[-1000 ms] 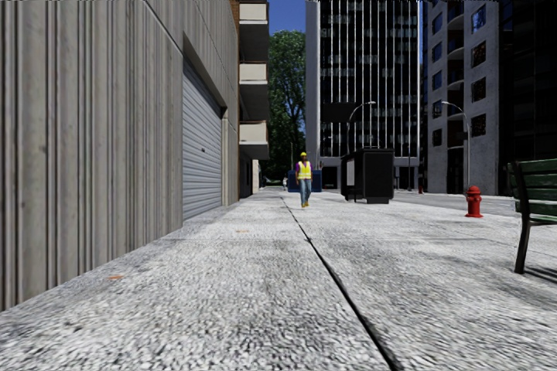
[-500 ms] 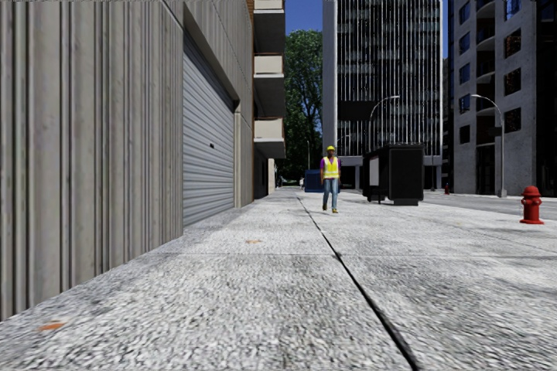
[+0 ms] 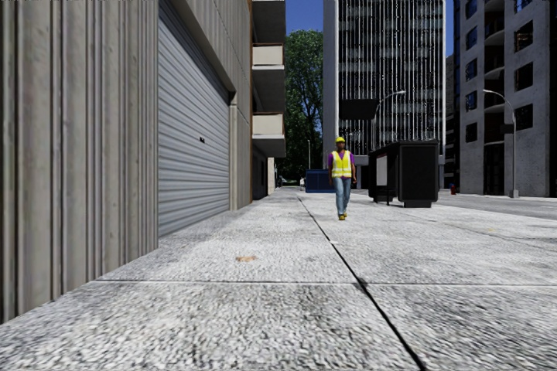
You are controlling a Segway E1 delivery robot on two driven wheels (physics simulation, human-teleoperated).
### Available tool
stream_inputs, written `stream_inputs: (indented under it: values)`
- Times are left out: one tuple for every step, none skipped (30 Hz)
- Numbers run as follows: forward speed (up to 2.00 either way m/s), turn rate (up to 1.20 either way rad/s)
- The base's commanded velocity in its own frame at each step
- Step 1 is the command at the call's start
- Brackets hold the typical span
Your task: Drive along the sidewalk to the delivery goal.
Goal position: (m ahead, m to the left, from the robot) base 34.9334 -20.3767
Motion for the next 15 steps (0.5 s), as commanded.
stream_inputs:
  values:
    - [1.93,0.00]
    - [1.93,0.00]
    - [1.93,0.00]
    - [1.93,0.00]
    - [1.93,0.00]
    - [1.93,0.00]
    - [1.93,0.00]
    - [1.93,0.00]
    - [1.93,0.00]
    - [1.93,0.00]
    - [1.93,0.00]
    - [1.93,0.00]
    - [1.93,0.00]
    - [1.93,0.00]
    - [1.93,0.00]
